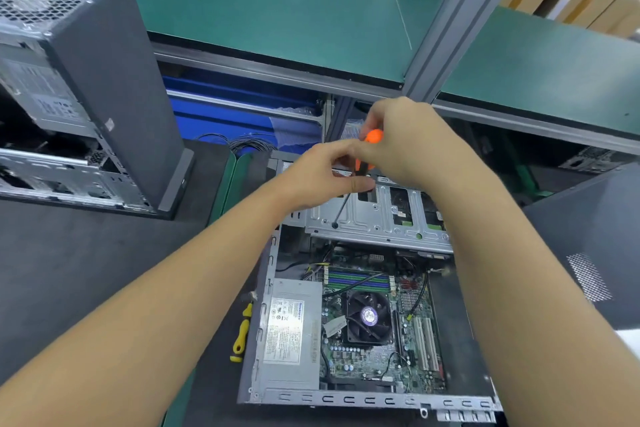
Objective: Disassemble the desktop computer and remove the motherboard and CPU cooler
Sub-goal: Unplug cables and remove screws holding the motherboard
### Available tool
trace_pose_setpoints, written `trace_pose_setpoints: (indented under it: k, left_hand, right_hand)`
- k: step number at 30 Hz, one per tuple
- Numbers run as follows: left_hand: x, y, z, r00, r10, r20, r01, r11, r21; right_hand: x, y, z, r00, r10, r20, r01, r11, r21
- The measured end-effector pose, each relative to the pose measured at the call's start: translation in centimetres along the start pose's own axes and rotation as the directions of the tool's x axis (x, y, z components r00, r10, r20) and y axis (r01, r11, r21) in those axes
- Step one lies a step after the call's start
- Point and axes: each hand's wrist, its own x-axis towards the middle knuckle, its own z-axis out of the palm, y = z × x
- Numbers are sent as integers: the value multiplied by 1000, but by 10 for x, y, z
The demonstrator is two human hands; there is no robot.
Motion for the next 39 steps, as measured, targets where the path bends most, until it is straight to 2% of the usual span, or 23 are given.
trace_pose_setpoints:
  k: [3,6,9,12,14,17,19,22,25,27,30,35,37,39]
  left_hand:
    - [-3,-1,-12,993,-9,117,17,998,-66]
    - [-3,-2,-11,998,-3,63,5,1000,-27]
    - [4,-4,-1,998,-6,-55,11,996,88]
    - [6,-3,7,997,-30,-66,38,991,131]
    - [4,0,7,999,-10,-33,14,993,120]
    - [-2,3,-1,999,-14,47,17,998,-65]
    - [-6,2,-5,996,-33,82,44,990,-135]
    - [-7,3,-2,998,-52,-24,50,996,-77]
    - [-3,5,7,985,-29,-167,42,996,77]
    - [-1,5,14,977,-35,-210,61,991,117]
    - [-2,7,17,980,-39,-197,65,990,128]
    - [-17,4,8,987,-139,-85,142,990,19]
    - [-19,4,7,985,-135,-107,137,990,15]
    - [-16,6,9,975,-146,-167,156,986,53]
  right_hand:
    - [-5,0,-7,995,-57,86,53,997,52]
    - [-6,1,-5,991,-56,125,43,994,99]
    - [-5,3,2,997,68,39,-73,988,135]
    - [-6,0,4,983,168,-67,-167,986,23]
    - [-7,-1,5,992,109,-64,-110,994,-13]
    - [-9,-4,-1,1000,-15,23,15,1000,0]
    - [-8,-4,-6,994,-32,103,28,999,45]
    - [-6,3,-3,989,-41,144,23,992,126]
    - [-5,6,3,997,32,75,-43,987,153]
    - [-5,7,4,997,70,22,-72,988,140]
    - [-3,8,6,1000,19,13,-20,990,137]
    - [-4,8,-2,978,-130,161,98,977,191]
    - [-2,9,-5,962,-146,229,95,971,220]
    - [0,9,-2,964,-137,230,87,973,211]
